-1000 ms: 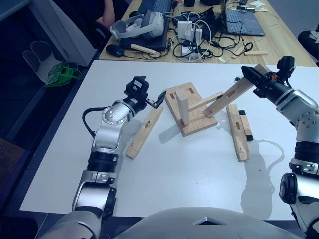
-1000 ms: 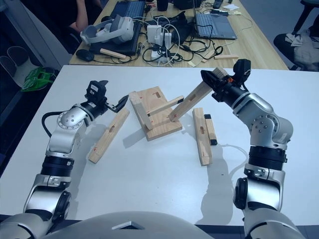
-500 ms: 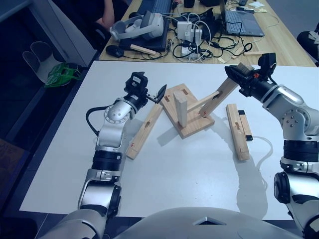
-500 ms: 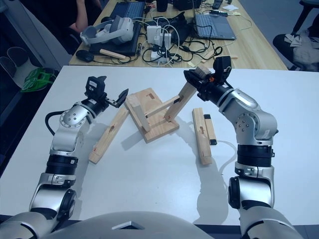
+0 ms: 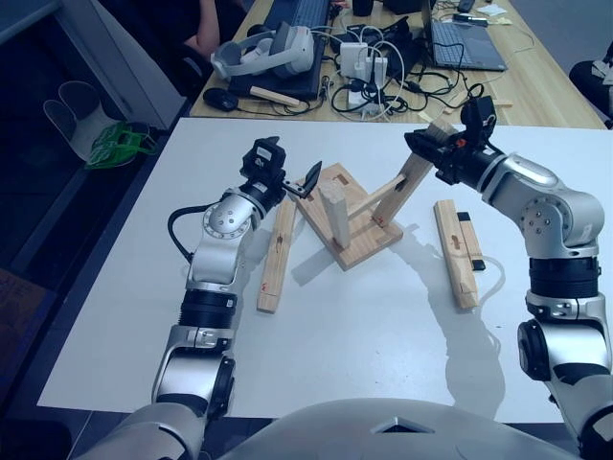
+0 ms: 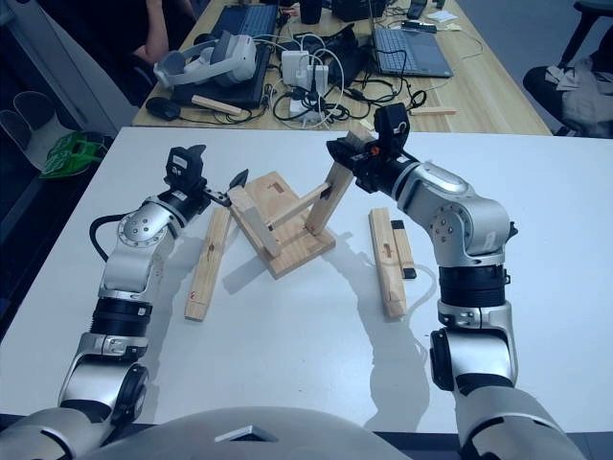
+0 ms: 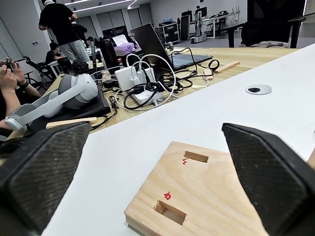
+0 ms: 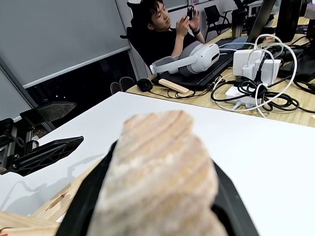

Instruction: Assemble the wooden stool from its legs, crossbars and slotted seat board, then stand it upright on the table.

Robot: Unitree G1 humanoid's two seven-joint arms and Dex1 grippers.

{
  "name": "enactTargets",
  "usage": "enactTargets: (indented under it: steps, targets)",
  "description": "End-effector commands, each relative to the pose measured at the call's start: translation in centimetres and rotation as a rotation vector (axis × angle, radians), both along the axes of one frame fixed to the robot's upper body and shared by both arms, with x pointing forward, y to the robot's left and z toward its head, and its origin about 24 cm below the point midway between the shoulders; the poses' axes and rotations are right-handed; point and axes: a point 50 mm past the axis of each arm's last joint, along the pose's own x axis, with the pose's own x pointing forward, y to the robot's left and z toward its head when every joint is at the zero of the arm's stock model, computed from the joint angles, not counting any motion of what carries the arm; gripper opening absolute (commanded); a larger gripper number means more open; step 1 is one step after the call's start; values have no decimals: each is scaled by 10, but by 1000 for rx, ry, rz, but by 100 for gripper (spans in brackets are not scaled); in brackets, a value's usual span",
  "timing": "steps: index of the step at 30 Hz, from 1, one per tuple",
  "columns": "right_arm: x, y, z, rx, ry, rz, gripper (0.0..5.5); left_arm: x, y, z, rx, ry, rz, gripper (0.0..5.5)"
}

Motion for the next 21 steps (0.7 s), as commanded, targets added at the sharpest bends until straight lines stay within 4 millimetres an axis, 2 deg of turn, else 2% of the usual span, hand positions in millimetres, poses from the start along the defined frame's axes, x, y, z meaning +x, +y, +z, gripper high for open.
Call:
enactTargets:
  steps: [1,4,9,13,16,21]
  targets:
    - [-1,5,-20,-40,157,17,98,2,-1,3,4,-18,3,493]
    - [1,4,-22,-52,167,33,98,3,-3,3,3,-21,0,493]
    - [-6,7,-37,-130,162,76,98,2,-4,1,2,-22,-2,493]
    - [-11,5,-55,-286,125,47,101,2,-5,1,1,-24,-2,493]
    - [-17,6,-76,-383,154,53,186,2,-5,1,1,-25,-2,493]
    - [-39,13,-111,-533,245,131,254,2,-7,2,1,-26,-7,493]
